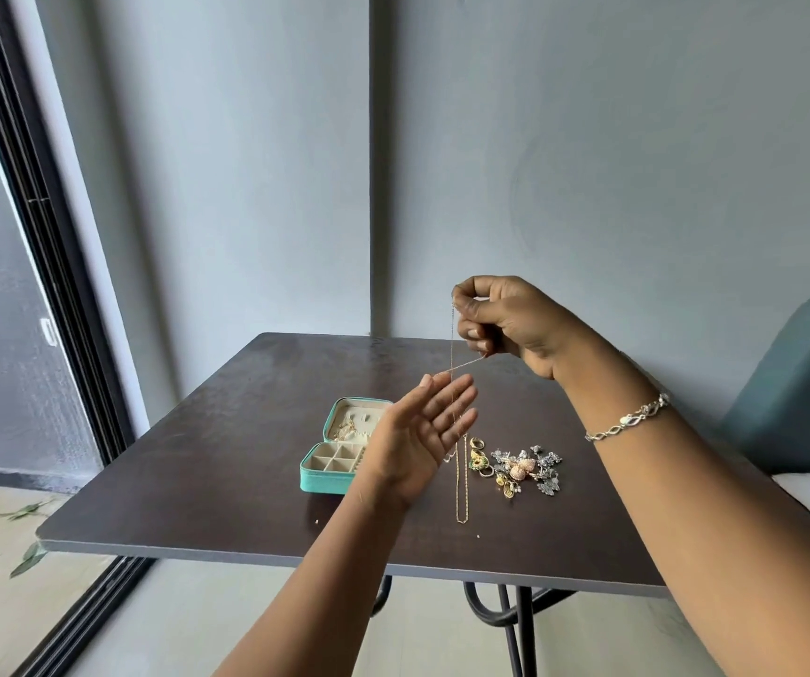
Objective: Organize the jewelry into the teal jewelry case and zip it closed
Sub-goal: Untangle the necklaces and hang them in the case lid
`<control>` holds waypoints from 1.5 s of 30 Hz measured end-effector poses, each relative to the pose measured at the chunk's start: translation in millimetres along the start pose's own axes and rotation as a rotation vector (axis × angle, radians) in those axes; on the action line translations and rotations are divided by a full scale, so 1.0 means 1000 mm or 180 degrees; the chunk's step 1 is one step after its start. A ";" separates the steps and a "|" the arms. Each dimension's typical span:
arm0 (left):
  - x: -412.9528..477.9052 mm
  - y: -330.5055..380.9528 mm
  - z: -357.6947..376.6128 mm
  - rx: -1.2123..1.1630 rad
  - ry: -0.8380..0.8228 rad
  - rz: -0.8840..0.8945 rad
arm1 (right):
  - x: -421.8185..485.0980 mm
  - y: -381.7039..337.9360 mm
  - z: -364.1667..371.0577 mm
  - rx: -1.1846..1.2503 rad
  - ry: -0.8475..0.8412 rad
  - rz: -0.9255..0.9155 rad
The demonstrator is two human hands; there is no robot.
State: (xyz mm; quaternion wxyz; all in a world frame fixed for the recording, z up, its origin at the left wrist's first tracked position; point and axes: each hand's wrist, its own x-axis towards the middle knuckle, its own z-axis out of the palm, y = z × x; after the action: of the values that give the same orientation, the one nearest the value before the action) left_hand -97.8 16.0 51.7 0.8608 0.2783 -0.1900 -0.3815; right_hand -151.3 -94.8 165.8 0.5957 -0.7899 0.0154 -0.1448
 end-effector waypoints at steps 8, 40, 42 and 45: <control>-0.002 0.009 -0.001 -0.0175 -0.0077 0.0098 | -0.002 0.032 0.008 0.0438 0.0190 0.0354; 0.012 0.069 0.032 0.3614 -0.0140 -0.1377 | -0.026 0.140 0.044 0.2235 -0.0463 0.0422; 0.011 0.069 0.035 0.3786 -0.0116 -0.1405 | -0.026 0.140 0.048 0.2380 -0.0427 0.0502; 0.011 0.071 0.037 0.4079 0.0025 -0.1315 | -0.028 0.142 0.051 0.2576 -0.0353 0.0588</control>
State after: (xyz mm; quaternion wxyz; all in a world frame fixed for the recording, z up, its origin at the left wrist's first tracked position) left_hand -71.6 33.9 125.7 0.4355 0.7661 -0.3185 -0.3492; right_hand -144.5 -82.2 12.7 0.8685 -0.4939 -0.0041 -0.0425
